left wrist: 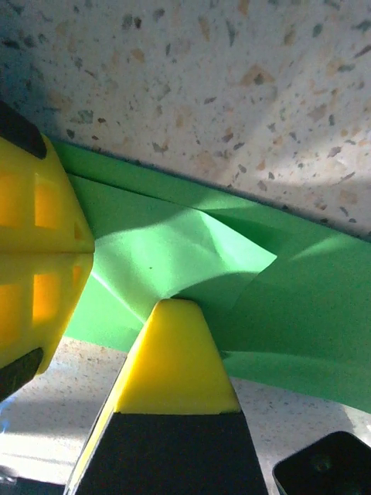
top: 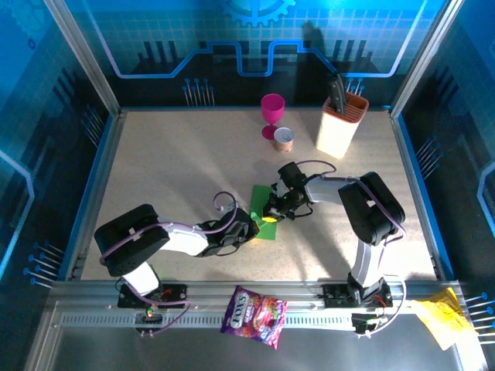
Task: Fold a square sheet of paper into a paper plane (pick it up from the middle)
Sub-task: Fold the triangle a second time at the center of the table.
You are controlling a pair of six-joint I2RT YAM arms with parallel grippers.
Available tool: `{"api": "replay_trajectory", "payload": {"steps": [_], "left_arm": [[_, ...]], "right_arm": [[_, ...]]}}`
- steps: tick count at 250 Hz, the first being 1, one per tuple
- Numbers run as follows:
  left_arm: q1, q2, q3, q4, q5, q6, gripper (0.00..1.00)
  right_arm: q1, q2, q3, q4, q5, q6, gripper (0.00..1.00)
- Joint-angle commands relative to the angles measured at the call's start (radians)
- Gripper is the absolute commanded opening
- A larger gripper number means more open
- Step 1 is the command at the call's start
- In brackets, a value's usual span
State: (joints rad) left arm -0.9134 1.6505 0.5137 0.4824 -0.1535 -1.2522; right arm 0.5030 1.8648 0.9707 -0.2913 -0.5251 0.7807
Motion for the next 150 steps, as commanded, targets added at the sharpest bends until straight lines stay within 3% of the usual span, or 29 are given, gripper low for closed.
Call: {"api": "replay_trajectory", "payload": {"steps": [1,100,150], "left_arm": [[0.006,-0.01,-0.068,-0.058,-0.02,-0.006,0.0],[0.006,-0.201,-0.196,-0.218,-0.005,0.004,0.0],[0.036,-0.311,-0.076,-0.413,0.048,0.176,0.0]], "right_arm": [[-0.026,0.056,-0.041,-0.158,0.136,-0.012,0.0],[-0.041,0.073,-0.025,-0.163,0.136,-0.021,0.0],[-0.049,0.076,-0.004,-0.164,0.128,-0.063,0.0]]}}
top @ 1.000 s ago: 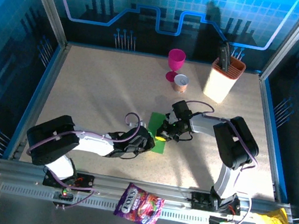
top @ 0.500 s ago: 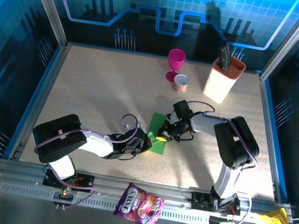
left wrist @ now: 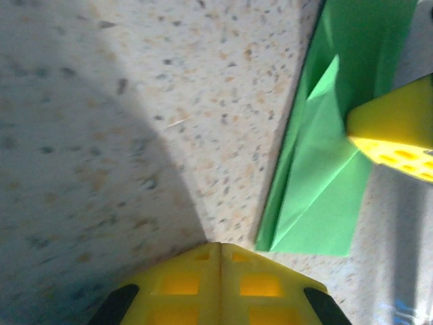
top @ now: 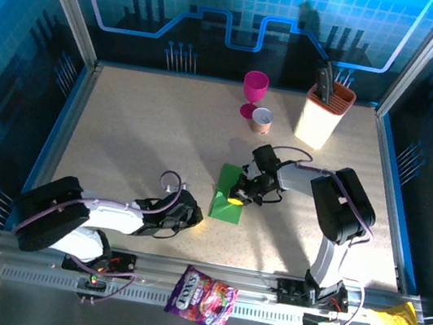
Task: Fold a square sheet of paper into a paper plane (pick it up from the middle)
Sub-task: Fold the triangle a second time at the center of the table.
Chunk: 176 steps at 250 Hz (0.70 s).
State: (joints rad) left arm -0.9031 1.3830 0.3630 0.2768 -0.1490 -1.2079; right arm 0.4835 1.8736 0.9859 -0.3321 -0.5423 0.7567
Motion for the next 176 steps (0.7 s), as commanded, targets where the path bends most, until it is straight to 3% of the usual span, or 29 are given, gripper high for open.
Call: {"api": "replay_trajectory", "payload": {"steps": [1,82,176], "left_arm": [[0.027,-0.044,0.078,-0.211,0.046,0.139,0.0],[0.078,0.152,0.38,-0.318,0.292,0.501,0.0],[0.15,0.31,0.418,-0.317,0.418,0.663,0.0]], "right_arm": [[-0.029,0.067,-0.018,-0.123,0.145,-0.04,0.0],[-0.031,0.079,0.031,-0.109,0.104,-0.111,0.0],[-0.03,0.048,0.089,-0.068,0.075,-0.053,0.0]]}}
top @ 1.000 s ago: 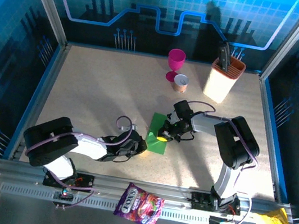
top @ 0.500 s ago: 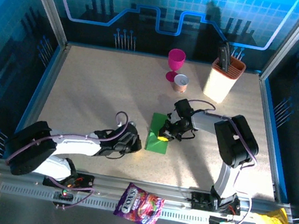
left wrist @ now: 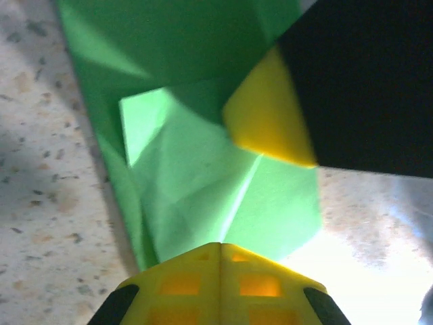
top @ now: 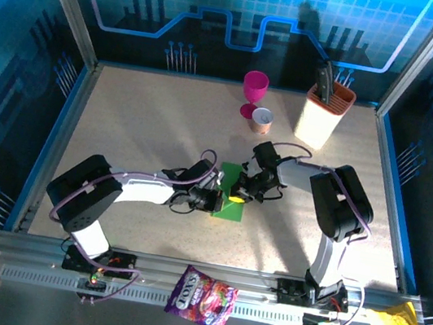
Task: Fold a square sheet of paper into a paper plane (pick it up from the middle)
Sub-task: Fold the triangle a second time at the center of the table.
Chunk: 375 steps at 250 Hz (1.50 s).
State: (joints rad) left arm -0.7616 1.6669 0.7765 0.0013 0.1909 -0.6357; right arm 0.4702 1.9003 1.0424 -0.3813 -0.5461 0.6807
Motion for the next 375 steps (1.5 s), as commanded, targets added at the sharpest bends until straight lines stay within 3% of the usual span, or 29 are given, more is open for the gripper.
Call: {"api": "replay_trajectory", "payload": {"steps": [1,53,154,220,375], "left_arm": [[0.009,0.027,0.004,-0.042,0.078,0.092,0.0],[0.02,0.057,-0.002,-0.058,0.089,0.114,0.0],[0.035,0.065,-0.025,-0.039,0.099,0.099,0.0],[0.045,0.081,-0.029,-0.038,0.108,0.101,0.0],[0.074,0.116,-0.065,-0.05,0.111,0.094,0.0]], "right_arm": [[-0.017,0.02,0.033,-0.02,0.078,0.023,0.0],[-0.017,-0.042,0.061,-0.022,0.085,0.061,0.0],[0.039,-0.154,-0.103,0.051,0.121,0.134,0.0],[0.084,-0.087,-0.083,0.099,0.145,0.19,0.0],[-0.006,-0.067,-0.045,-0.004,0.179,0.106,0.0]]}}
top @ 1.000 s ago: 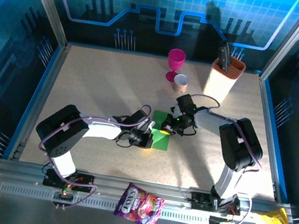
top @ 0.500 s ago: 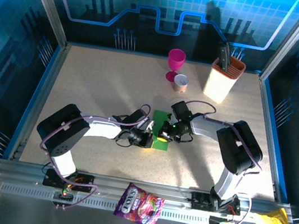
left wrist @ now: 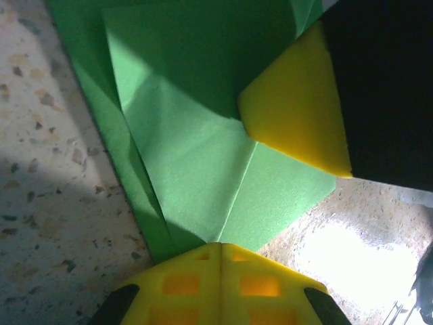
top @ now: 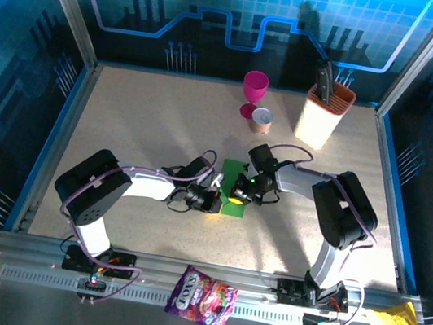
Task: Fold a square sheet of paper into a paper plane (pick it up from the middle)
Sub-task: Fold the triangle a second time at the center of the table.
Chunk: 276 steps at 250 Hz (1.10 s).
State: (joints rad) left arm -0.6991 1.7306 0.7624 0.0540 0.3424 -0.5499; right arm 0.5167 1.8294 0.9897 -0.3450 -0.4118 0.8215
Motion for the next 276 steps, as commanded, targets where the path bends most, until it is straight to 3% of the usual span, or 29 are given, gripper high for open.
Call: {"api": "replay_trajectory", "payload": {"steps": [1,97,176,216,235,276], "left_arm": [[0.012,0.053,-0.052,-0.103,-0.041,0.008,0.0],[0.01,0.058,-0.066,-0.099,-0.042,0.006,0.0],[0.012,0.026,-0.055,-0.102,-0.026,-0.006,0.0],[0.044,-0.073,0.002,-0.092,0.049,-0.045,0.0],[0.069,-0.108,0.045,-0.091,0.065,-0.068,0.08],[0.127,-0.076,0.145,-0.11,0.085,-0.08,0.09]], "right_arm": [[-0.054,0.004,0.008,-0.04,0.044,-0.036,0.0],[-0.138,0.021,-0.002,-0.036,0.054,-0.078,0.07],[-0.151,0.042,-0.043,0.018,0.045,-0.081,0.05],[-0.137,0.053,-0.052,0.02,0.044,-0.112,0.02],[-0.129,0.054,-0.053,0.02,0.04,-0.126,0.02],[-0.116,0.068,-0.043,0.02,0.036,-0.142,0.01]]}}
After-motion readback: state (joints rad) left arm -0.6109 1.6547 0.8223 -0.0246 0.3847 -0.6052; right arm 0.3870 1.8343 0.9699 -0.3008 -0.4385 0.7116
